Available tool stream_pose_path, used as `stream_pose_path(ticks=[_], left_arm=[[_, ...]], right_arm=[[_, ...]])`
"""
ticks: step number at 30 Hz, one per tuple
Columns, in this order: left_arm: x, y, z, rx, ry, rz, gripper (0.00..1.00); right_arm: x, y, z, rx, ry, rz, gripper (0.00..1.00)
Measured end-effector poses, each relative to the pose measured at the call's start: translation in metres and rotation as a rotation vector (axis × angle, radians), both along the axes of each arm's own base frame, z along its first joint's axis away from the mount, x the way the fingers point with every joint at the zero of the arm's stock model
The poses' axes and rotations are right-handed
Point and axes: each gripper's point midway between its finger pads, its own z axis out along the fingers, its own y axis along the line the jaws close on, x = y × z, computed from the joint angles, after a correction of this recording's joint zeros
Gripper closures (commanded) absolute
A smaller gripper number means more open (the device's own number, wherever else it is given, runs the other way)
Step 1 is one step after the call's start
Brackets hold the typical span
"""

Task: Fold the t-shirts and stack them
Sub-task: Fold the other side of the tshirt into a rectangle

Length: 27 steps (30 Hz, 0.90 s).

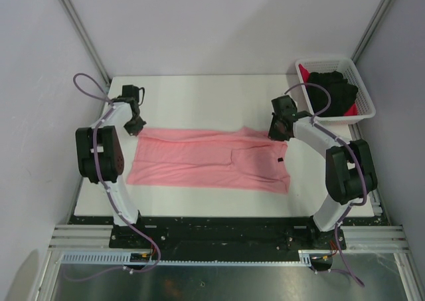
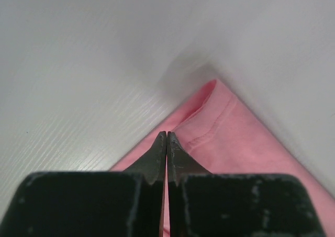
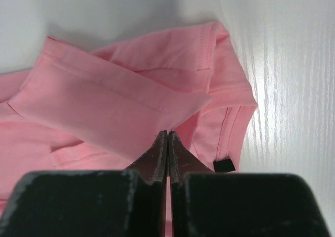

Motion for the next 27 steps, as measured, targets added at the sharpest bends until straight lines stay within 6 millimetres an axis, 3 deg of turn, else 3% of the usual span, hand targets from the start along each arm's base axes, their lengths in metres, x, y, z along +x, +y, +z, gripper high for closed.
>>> stream_pose_path(ticks=[5,13,17,22,27], left_arm=[[-0.003,-0.001,0.011,-0.004,-0.031,-0.002,1.00],[-0.021,-0.002,0.027,0.002,-0.073,-0.001,1.00],[-0.037,-0.003,0.013,-0.004,-0.036,0.004,1.00],[-0.055,-0.006,-0.007,-0.018,0.014,0.017,1.00],[-0.055,-0.006,-0.008,-0.026,0.008,0.020,1.00]], right_arm=[[0.000,-0.002,0.006,-0.012,-0.020,-0.007,1.00],[-0.006,-0.009,0.034,-0.020,-0.090,-0.024,1.00],[-0.021,-0.012,0.023,-0.024,-0.062,-0.027,1.00],[-0.043,-0.016,-0.005,-0.040,0.010,-0.027,1.00],[-0.047,-0.015,-0.008,-0.041,0.019,-0.025,1.00]])
